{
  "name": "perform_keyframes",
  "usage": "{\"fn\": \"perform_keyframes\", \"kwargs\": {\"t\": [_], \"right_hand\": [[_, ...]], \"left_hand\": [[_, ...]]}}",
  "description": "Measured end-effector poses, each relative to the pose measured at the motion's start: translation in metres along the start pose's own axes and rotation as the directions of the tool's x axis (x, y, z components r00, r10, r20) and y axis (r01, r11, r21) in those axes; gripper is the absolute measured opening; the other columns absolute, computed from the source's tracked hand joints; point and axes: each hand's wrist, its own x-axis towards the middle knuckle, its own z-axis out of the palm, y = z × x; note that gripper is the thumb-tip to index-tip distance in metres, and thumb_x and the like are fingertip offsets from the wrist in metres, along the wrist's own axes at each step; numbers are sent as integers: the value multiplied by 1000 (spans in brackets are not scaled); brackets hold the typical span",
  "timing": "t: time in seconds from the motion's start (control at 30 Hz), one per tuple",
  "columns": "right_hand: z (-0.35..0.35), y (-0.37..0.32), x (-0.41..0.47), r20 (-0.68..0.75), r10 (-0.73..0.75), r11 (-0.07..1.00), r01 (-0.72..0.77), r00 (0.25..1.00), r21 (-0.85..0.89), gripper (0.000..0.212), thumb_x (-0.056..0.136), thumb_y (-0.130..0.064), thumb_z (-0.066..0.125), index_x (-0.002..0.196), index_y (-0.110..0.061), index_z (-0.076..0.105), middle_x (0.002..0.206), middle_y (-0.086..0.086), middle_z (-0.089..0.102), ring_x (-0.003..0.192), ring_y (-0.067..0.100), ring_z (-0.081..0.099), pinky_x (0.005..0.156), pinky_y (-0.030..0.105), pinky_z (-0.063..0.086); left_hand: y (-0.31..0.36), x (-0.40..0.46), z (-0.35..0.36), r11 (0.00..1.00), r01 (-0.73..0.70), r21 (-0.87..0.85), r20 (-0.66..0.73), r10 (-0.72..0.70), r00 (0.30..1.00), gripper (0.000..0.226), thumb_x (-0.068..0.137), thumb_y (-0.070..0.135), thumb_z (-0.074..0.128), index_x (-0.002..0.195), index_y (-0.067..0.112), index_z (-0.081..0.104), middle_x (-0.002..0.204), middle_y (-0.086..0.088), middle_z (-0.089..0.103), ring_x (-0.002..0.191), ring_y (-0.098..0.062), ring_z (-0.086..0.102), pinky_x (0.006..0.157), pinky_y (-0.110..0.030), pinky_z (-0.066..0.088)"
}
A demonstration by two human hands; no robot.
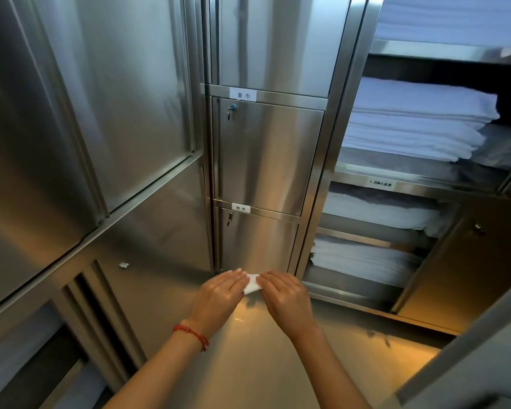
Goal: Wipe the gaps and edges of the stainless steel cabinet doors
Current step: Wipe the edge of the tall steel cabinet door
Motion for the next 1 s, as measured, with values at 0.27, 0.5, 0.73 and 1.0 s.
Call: {"fn": "perform_keyframes", "kwargs": {"t": [0.27, 0.5, 0.73, 1.0], "right_hand": [[2, 68, 11, -25, -14, 1000, 14, 1000, 3, 38, 47, -8, 94, 81, -8, 76, 84, 6, 74, 78, 19, 72, 70, 29, 58], [11, 101, 17, -52, -15, 1000, 15, 999, 6, 36, 51, -6, 92, 83, -8, 76, 86, 6, 74, 80, 19, 71, 73, 29, 57], [24, 124, 31, -69, 9, 1000, -10, 998, -12, 39, 47, -6, 93, 82, -7, 76, 85, 7, 74, 80, 20, 72, 70, 31, 58], [47, 163, 69, -70, 0, 996, -6, 998, -91, 40, 43, -7, 95, 78, -7, 77, 83, 7, 74, 77, 20, 72, 65, 31, 59]], "left_hand": [[0, 44, 47, 1000, -10, 7, 13, 9, 1000, 53, 38, 1, 93, 88, 2, 75, 91, -11, 73, 83, -21, 71, 79, -33, 54], [-6, 72, 62, 999, -20, 39, -3, 20, 1000, 53, 36, -4, 92, 87, 0, 74, 89, -13, 73, 81, -23, 72, 75, -36, 55], [-25, 90, 83, 997, -61, 46, 33, 59, 998, 50, 42, 4, 94, 89, 3, 75, 92, -11, 73, 85, -21, 71, 80, -35, 54], [-82, 125, 109, 998, -61, 34, 18, 60, 998, 48, 46, 9, 94, 90, 4, 75, 94, -10, 73, 87, -20, 71, 78, -35, 56]]}}
